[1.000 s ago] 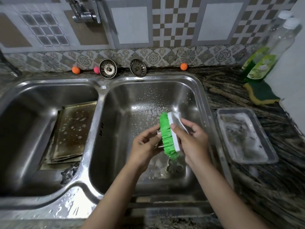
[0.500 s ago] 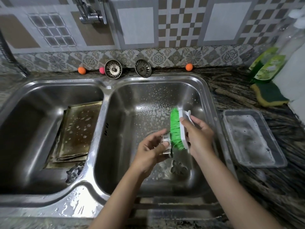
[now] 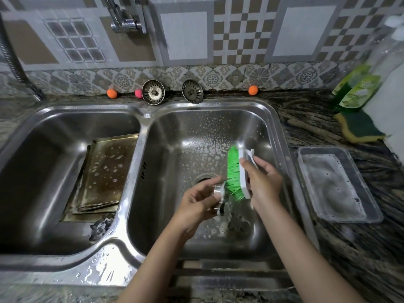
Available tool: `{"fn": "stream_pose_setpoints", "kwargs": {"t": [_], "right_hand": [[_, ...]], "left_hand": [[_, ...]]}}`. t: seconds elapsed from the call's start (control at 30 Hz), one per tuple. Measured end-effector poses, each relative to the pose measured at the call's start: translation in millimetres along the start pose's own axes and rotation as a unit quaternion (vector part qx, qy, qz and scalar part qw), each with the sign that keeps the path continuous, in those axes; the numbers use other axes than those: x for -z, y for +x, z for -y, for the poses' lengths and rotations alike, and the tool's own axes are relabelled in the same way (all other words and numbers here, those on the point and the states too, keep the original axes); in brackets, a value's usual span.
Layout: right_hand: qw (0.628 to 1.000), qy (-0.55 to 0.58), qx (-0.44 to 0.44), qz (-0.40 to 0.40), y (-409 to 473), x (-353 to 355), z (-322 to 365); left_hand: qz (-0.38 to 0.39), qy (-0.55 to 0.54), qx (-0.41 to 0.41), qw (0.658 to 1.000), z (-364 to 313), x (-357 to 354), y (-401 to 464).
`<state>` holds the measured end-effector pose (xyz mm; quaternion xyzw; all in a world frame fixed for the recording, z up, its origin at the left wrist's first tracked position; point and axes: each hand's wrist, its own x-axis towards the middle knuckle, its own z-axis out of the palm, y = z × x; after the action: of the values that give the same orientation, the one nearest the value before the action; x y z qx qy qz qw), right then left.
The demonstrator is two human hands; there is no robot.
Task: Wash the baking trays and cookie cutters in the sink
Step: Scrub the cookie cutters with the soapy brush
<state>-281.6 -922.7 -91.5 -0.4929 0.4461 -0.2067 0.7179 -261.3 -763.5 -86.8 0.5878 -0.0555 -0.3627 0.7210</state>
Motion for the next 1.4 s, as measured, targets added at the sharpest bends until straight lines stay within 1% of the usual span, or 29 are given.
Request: {"fn": "stream_pose_setpoints", "kwargs": {"t": [0.07,0.13,0.17,0.23,0.27,0.3,0.33,0.4,0.47,0.57,0.67,0.8,0.93,1.0,1.07,1.13,1.2,1.23,1.3,1.4], "right_hand": [[1.000,-0.002,-0.002,0.014,6,1,7],[0.999,-0.011,-0.002,0.043,10,4,14],[0.998,-0.018,-0.003,0.062,11,6,18],[0.992,-0.033,-0.004,0.119,8,10,24],[0.988,-0.036,-0.007,0.151,5,12,25],[0.983,-0.034,-0.015,0.181,1,13,25],[0.978,-0.029,-0.023,0.203,-3,14,23],[0.974,-0.012,-0.044,0.220,-12,14,17],[0.976,0.015,-0.058,0.208,-19,13,8],[0.982,0.061,-0.081,0.158,-28,12,-4],[0.983,0.087,-0.097,0.127,-29,15,-9],[0.982,0.084,-0.102,0.137,-30,21,-8],[0.983,0.071,-0.071,0.155,-43,17,-8],[0.985,0.071,-0.057,0.148,-48,12,-10],[0.987,0.083,-0.052,0.125,-49,9,-10],[0.988,0.098,-0.051,0.107,-48,7,-9],[0.989,0.098,-0.048,0.104,-47,5,-8],[0.989,0.092,-0.046,0.107,-47,5,-8],[0.990,0.072,-0.042,0.118,-49,6,-7],[0.989,0.041,-0.040,0.133,-54,9,-10]], "left_hand": [[-0.020,0.032,-0.003,0.999,-6,5,1],[-0.022,0.078,-0.013,0.997,-11,10,0],[-0.006,0.100,-0.016,0.995,-12,14,0],[0.063,0.123,-0.019,0.990,-14,20,1],[0.092,0.115,-0.020,0.989,-15,23,2],[0.104,0.098,-0.019,0.990,-16,23,3],[0.098,0.080,-0.018,0.992,-18,22,5],[0.044,0.063,-0.025,0.997,-22,17,7],[-0.028,0.055,-0.028,0.998,-22,11,10],[-0.121,0.031,-0.014,0.992,-18,5,13],[-0.164,0.011,-0.005,0.986,-17,3,15],[-0.195,-0.015,-0.012,0.981,-17,8,18],[-0.209,-0.028,-0.040,0.977,-15,0,18],[-0.207,-0.010,-0.050,0.977,-12,-6,16],[-0.172,-0.007,-0.039,0.984,-10,-8,12],[-0.108,-0.010,-0.018,0.994,-10,-5,7],[-0.059,0.007,-0.008,0.998,-7,-2,3],[-0.049,0.014,-0.006,0.999,-6,1,2],[-0.061,-0.001,0.002,0.998,-6,8,4],[-0.077,-0.058,0.031,0.995,-8,18,8]]}}
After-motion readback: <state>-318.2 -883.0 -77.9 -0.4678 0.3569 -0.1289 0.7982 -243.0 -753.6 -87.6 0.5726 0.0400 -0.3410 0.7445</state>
